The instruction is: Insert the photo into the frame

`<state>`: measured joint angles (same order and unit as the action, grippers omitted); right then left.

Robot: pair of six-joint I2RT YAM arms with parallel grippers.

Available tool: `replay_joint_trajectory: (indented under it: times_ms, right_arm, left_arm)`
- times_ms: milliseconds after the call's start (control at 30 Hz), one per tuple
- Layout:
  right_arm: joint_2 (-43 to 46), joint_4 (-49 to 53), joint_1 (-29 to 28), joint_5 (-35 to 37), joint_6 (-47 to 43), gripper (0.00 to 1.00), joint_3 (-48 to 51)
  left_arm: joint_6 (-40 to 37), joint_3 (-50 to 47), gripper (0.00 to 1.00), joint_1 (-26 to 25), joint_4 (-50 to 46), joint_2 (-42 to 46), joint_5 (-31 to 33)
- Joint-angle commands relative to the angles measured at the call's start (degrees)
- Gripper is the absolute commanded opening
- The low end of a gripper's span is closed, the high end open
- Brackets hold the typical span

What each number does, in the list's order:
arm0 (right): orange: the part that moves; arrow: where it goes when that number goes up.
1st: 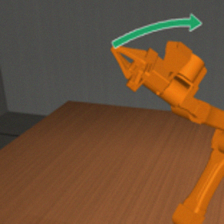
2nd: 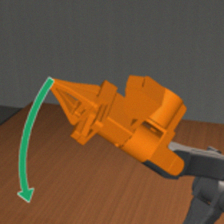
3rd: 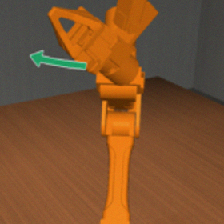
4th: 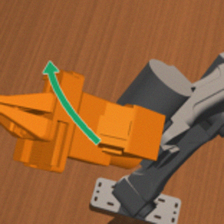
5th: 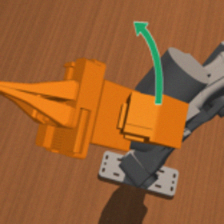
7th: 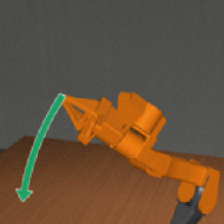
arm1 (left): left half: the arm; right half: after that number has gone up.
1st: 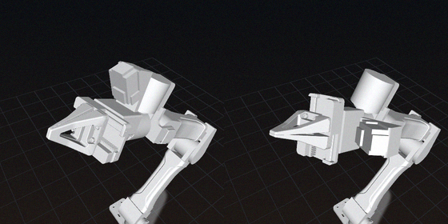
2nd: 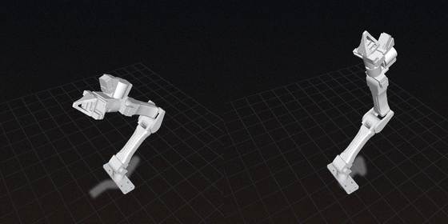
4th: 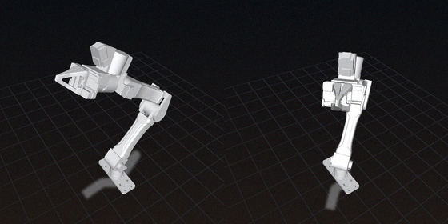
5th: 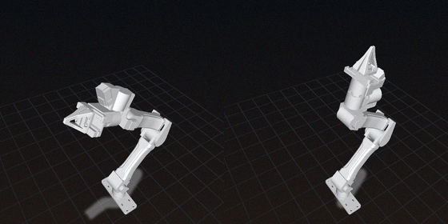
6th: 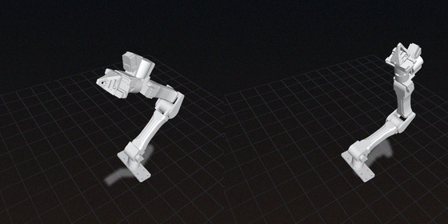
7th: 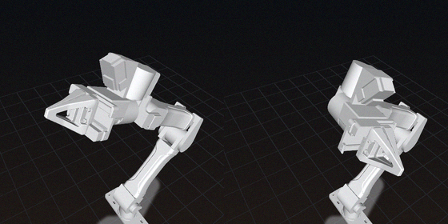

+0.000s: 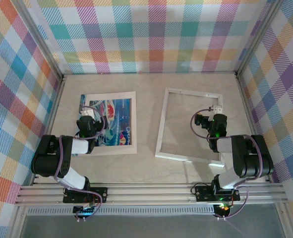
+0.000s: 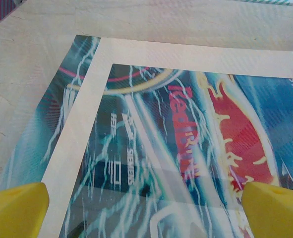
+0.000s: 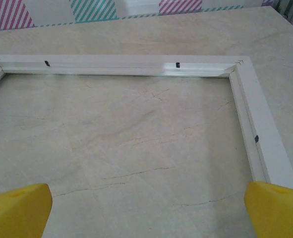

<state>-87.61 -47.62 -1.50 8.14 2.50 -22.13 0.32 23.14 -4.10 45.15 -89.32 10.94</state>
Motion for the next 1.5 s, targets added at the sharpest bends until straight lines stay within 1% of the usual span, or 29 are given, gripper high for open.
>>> replay_joint_trajectory:
  times_ms: [0, 967, 1233, 1300, 1367, 1400, 1467]
  right_arm:
    - [-0.28, -2.13, -0.03, -0.12, 0.13, 0.99, -0.19]
    - [-0.28, -2.1, -0.04, -0.12, 0.11, 0.99, -0.19]
    - [-0.19, -1.88, 0.07, -1.03, -0.02, 0.99, -0.33]
    - [0.89, 1.35, 0.06, -2.05, -0.68, 0.99, -1.79]
    - [3.82, 8.52, -0.21, -1.0, -0.56, 0.99, -4.26]
    - [5.6, 12.92, -0.17, 0.03, -0.26, 0.99, -5.89]
    - [8.41, 19.29, -0.26, 1.06, 0.02, 0.99, -8.32]
  left_arm:
    - [-0.84, 0.95, 1.0, -0.56, 0.72, -0.07, -0.91]
    - [-0.79, 1.02, 1.0, -0.54, 0.78, -0.08, -0.92]
    - [-0.84, 0.95, 1.0, -0.52, 0.75, -0.06, -0.89]
    - [-0.85, 1.01, 1.0, -0.53, 0.65, -0.08, -1.01]
    - [-0.99, 0.9, 1.0, -0.56, 0.42, 0.56, -0.79]
    - [-0.9, 2.33, 1.0, -0.69, -3.13, 2.09, -0.32]
    - [-0.67, 6.93, 1.0, -0.8, -13.93, 5.61, 0.75]
